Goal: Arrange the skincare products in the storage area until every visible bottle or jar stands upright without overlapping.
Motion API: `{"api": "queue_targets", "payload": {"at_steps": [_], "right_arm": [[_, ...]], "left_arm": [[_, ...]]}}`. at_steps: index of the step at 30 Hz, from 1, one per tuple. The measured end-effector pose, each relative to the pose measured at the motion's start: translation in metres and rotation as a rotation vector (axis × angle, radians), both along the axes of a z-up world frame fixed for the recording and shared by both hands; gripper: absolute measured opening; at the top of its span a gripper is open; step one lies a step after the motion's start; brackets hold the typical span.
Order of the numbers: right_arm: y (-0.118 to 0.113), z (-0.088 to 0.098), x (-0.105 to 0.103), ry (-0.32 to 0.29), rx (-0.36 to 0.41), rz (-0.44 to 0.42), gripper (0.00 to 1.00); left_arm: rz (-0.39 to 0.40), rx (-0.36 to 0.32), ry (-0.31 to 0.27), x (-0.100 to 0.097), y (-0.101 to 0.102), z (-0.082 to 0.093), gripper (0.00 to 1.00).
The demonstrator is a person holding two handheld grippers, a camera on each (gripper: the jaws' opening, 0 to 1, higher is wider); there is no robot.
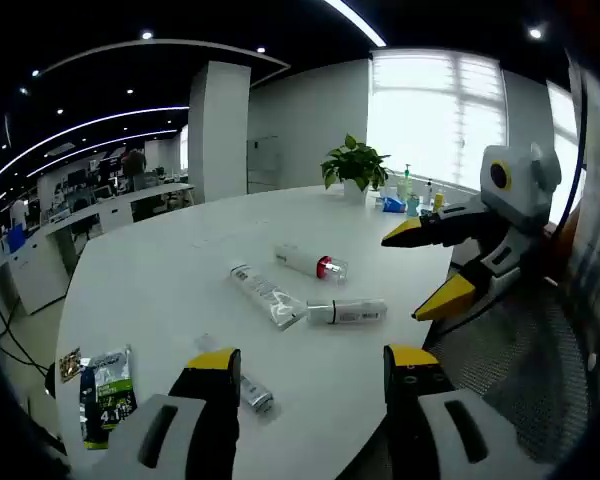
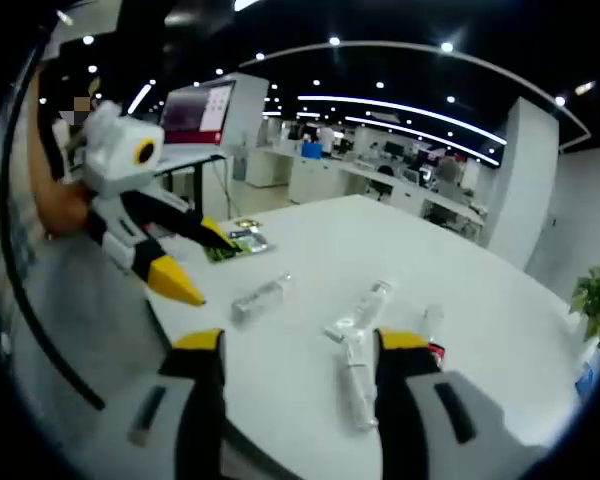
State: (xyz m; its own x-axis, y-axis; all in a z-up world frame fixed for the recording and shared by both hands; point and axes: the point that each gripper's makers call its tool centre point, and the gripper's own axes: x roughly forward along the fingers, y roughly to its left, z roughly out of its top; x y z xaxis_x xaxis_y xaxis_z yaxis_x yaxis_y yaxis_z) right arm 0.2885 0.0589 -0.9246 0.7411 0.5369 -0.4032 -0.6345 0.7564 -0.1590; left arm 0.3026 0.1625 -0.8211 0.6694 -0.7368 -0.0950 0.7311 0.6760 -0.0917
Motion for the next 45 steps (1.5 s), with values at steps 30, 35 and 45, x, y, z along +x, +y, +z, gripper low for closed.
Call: {"api": "queue_targets", "payload": {"at_steps": [30, 35, 45], "right_arm": [[0.001, 0.003, 0.000, -0.017, 0.003, 0.009, 0.61], [-0.001, 0.007, 0.001, -0.035, 0.009, -0.003, 0.61], [-0.015, 0.020, 0.012, -0.054, 0.100, -0.084, 0.62]], "left_arm": [[-0.051, -0.173, -0.570, 0.022, -0.012, 0.229, 0.13], [0.021, -0.157, -0.411, 0.049, -0.014, 0.202, 0.46], [0.119, -0.065, -0.196, 0.076, -0.014, 0.115, 0.99]]}}
